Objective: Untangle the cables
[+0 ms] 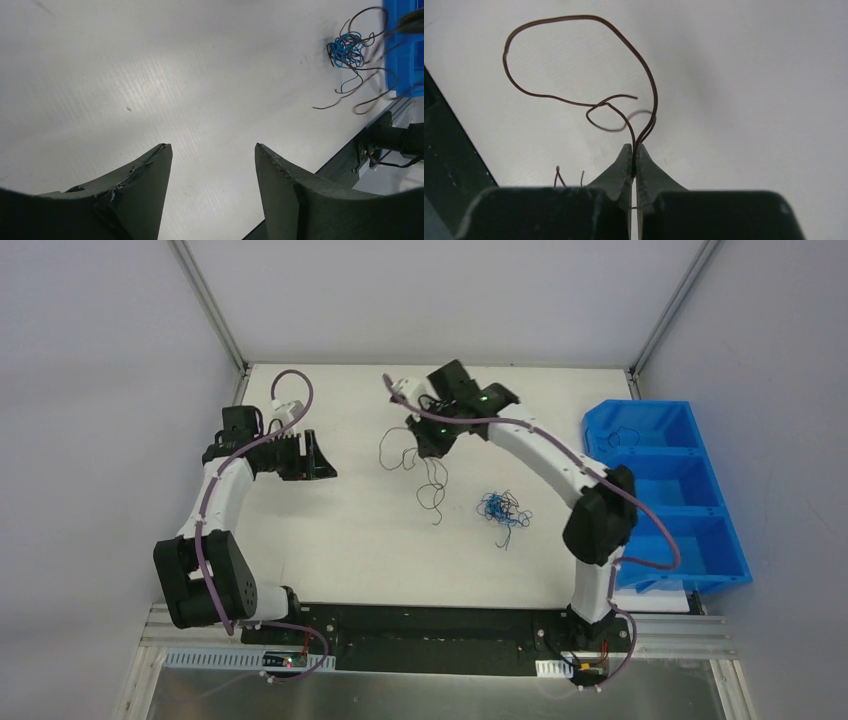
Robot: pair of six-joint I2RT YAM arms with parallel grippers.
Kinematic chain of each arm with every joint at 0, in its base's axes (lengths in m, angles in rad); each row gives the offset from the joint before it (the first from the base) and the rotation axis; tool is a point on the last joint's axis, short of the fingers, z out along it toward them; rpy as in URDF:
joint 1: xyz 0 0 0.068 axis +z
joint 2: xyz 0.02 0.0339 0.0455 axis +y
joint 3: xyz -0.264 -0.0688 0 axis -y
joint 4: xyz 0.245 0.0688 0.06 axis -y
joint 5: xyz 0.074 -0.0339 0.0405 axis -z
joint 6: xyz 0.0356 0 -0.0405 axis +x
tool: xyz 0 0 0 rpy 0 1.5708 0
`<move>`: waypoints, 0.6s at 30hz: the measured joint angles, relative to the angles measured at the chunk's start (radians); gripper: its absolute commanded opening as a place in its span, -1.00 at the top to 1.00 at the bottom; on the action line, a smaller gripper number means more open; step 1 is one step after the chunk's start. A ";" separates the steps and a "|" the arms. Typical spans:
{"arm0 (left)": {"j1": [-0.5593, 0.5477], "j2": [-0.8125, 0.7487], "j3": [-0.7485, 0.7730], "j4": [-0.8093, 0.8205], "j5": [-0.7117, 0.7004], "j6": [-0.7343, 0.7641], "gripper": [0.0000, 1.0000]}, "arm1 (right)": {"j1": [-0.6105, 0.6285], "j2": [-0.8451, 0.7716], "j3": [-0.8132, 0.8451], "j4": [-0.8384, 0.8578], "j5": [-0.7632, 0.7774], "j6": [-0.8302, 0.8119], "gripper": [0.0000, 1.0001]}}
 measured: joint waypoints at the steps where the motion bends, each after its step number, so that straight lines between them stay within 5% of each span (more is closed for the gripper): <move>1: -0.010 0.005 0.008 0.004 0.000 0.006 -0.27 | -0.019 -0.044 0.001 -0.014 -0.006 0.001 1.00; 10: -0.122 0.083 0.111 0.054 0.004 0.032 -0.29 | -0.254 -0.409 -0.002 -0.211 -0.036 -0.012 1.00; 18: -0.199 0.151 0.171 0.089 0.006 0.038 -0.32 | -0.647 -0.626 -0.163 -0.314 -0.015 -0.157 1.00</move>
